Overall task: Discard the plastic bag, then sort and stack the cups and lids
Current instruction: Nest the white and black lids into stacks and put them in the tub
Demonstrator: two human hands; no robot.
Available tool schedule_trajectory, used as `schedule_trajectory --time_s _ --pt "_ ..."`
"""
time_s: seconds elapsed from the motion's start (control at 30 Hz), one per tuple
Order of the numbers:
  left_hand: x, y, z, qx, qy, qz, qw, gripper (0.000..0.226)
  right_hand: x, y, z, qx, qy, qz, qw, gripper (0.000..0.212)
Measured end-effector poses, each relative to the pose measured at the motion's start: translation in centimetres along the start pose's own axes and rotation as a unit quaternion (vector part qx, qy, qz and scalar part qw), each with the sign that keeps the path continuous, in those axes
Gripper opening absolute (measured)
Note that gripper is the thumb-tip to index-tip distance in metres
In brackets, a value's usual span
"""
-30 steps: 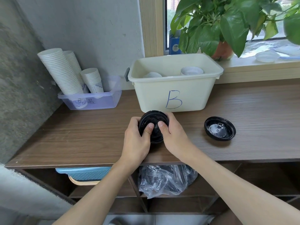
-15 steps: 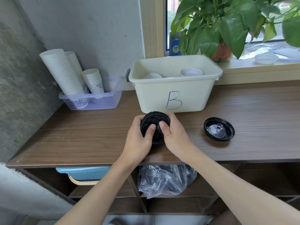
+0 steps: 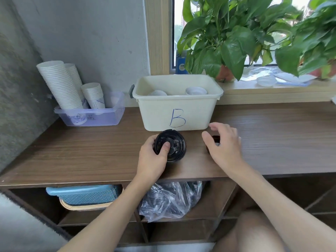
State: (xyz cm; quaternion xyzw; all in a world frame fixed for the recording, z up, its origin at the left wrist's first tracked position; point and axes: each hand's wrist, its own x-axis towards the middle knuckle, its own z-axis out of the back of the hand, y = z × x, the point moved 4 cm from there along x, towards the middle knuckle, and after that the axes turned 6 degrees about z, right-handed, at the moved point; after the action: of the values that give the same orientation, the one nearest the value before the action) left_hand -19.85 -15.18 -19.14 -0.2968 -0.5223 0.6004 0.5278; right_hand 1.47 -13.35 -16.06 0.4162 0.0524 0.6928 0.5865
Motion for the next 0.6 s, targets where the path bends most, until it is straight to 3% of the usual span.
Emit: schedule_trajectory --time_s 0.1,0.17,0.3,0.47,0.6 --pt "-0.2 0.0 -0.5 0.021 0.004 -0.002 1.000 0.019 -0.8 -3.1 0.6 -0.066 0.063 -0.076 0.993 0.067" --pt "-0.1 0.1 -0.5 0.034 0.005 0.001 0.999 0.020 -1.5 -3.9 0.3 -0.069 0.098 -0.081 0.990 0.079" --pt "-0.2 -0.1 -0.6 0.051 0.011 -0.008 0.999 0.019 -1.6 -4.1 -0.3 -0.078 0.101 -0.062 0.990 0.077" --pt "0.2 0.4 -0.7 0.033 0.019 -0.007 0.999 0.022 -1.5 -1.9 -0.3 0.113 0.058 -0.028 0.991 0.074" --pt "0.3 0.4 -0.6 0.031 0.038 -0.044 0.998 0.043 -1.9 2.6 -0.8 0.239 0.052 0.031 0.969 0.078"
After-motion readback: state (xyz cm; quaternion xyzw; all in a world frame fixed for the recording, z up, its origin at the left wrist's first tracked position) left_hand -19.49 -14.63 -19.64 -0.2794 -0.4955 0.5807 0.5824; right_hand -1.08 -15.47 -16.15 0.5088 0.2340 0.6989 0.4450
